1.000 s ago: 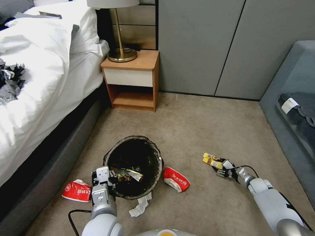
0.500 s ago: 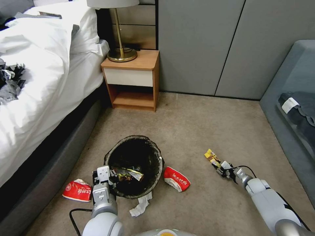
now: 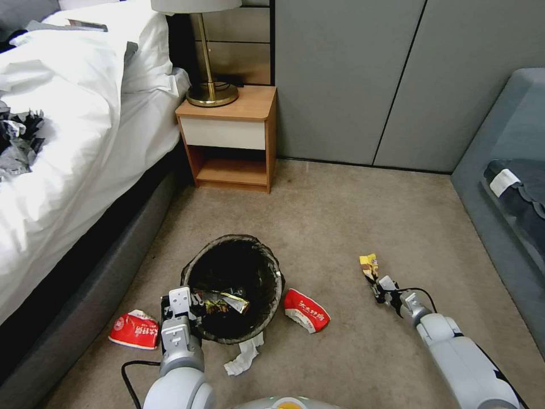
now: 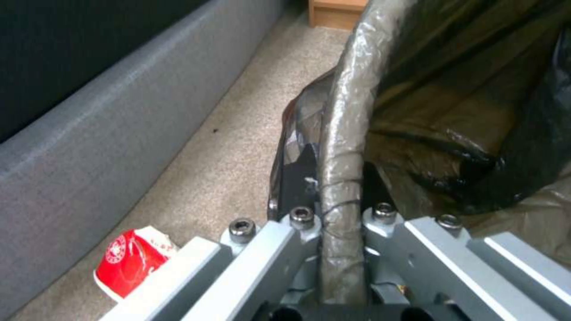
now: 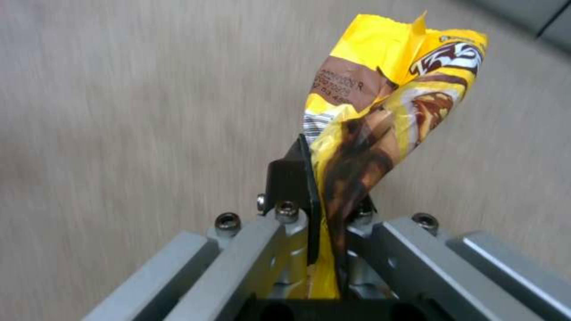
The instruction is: Pick up the trash bin, then pick up the garbage from the floor and place it into the trash bin.
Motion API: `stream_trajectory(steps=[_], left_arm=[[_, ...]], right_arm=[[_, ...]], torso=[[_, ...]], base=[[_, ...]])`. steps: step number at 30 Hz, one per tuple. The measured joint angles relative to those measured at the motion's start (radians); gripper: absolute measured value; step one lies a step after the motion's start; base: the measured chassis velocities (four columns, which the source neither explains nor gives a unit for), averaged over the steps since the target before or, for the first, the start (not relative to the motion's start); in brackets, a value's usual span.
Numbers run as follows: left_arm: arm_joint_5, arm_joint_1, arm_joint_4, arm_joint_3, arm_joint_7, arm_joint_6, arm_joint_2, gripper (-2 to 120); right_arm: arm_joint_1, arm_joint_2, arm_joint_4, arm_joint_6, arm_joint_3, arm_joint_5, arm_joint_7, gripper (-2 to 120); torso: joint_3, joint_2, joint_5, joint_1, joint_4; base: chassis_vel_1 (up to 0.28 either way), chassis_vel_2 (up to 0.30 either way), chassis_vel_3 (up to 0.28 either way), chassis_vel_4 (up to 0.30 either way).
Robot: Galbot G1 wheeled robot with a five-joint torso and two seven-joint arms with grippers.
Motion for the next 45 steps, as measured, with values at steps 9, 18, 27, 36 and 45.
stream_trajectory(steps=[9,18,27,36,45], left_arm=[[0.000,0.002,0.003,0.004,0.000,0.000,0.003,0],[-0.005,0.002,0.007,0.011,0.001,0.003,0.007,0],[-0.010,0.000,0.003,0.020,0.009,0.017,0.010,0],[-0.007,0.003,-0.002,0.029,0.009,0.017,0.009,0],[-0.003,0.003,-0.005,0.040,0.009,0.016,0.006,0]], right_arm=[[-0.170,-0.012,0.575,0.047,0.002,0.177,0.086,0],[-0.284,0.000,1.030,0.106,-0.106,0.253,0.085,0],[-0.331,-0.027,1.102,0.083,-0.328,0.160,0.096,0],[-0.308,0.012,0.980,0.073,-0.425,0.116,0.102,0],[-0.281,0.036,0.897,0.062,-0.447,0.113,0.107,0]], torso=[[0.000,0.000,-0.0006,0.000,-0.0001],[0.000,0.000,-0.0004,0.000,-0.0001],[0.000,0.000,-0.0003,0.000,0.0000],[0.000,0.000,-0.0001,0.000,-0.0001],[0.000,0.000,-0.0001,0.000,-0.0002]], base=[[0.000,0.000,0.000,0.000],[0.000,0.000,0.000,0.000],[0.000,0.000,0.000,0.000],[0.000,0.000,0.000,0.000],[0.000,0.000,0.000,0.000]])
